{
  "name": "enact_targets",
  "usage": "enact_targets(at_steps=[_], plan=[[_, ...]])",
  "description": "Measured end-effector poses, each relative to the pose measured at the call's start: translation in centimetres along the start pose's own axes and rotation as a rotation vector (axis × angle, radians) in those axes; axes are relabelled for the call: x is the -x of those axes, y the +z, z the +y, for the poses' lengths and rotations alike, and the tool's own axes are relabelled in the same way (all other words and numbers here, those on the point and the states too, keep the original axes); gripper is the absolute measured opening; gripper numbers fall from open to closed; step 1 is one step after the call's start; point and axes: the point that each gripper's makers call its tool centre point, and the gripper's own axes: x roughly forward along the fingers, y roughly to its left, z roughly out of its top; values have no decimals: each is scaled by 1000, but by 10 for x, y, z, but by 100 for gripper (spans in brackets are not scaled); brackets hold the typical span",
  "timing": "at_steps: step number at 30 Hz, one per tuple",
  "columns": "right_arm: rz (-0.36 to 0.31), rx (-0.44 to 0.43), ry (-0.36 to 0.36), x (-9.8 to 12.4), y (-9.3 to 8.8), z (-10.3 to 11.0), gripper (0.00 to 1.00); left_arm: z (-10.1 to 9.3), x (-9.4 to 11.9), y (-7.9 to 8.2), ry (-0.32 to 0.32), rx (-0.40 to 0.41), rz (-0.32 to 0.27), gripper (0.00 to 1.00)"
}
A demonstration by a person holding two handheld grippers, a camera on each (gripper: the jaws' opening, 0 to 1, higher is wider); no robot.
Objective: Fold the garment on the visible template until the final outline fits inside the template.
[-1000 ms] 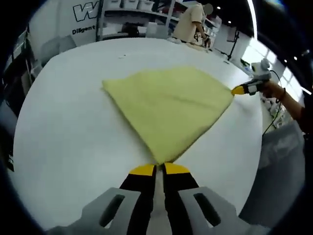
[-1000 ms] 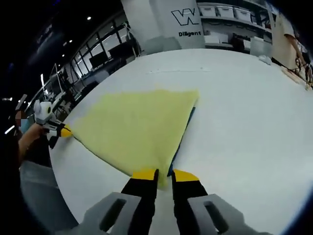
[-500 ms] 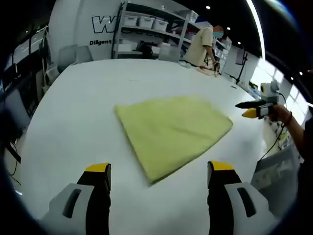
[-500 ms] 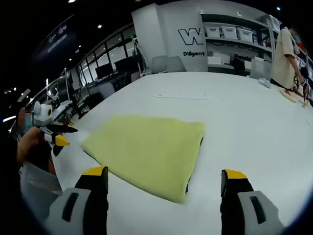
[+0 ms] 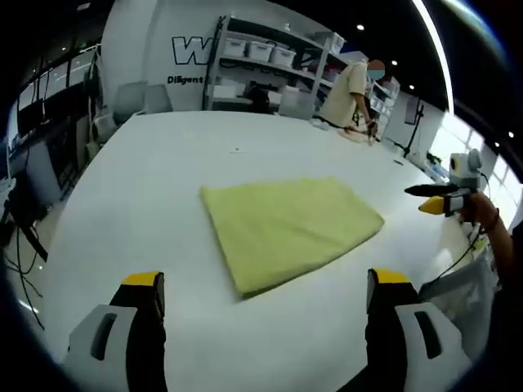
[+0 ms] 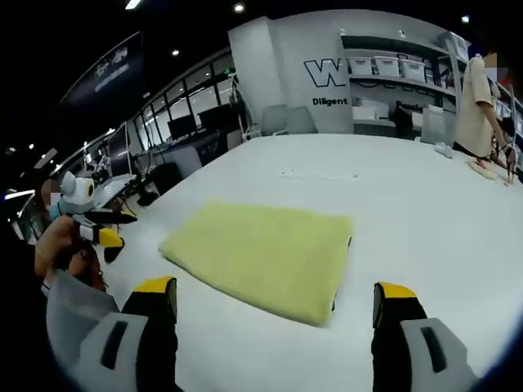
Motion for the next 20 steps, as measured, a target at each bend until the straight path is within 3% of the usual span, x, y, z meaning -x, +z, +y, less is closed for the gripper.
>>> enact_targets(at_steps=[20], plan=[[6,8,1,-1,-5,8,99,5,2,-1,-5,-8,17,99]])
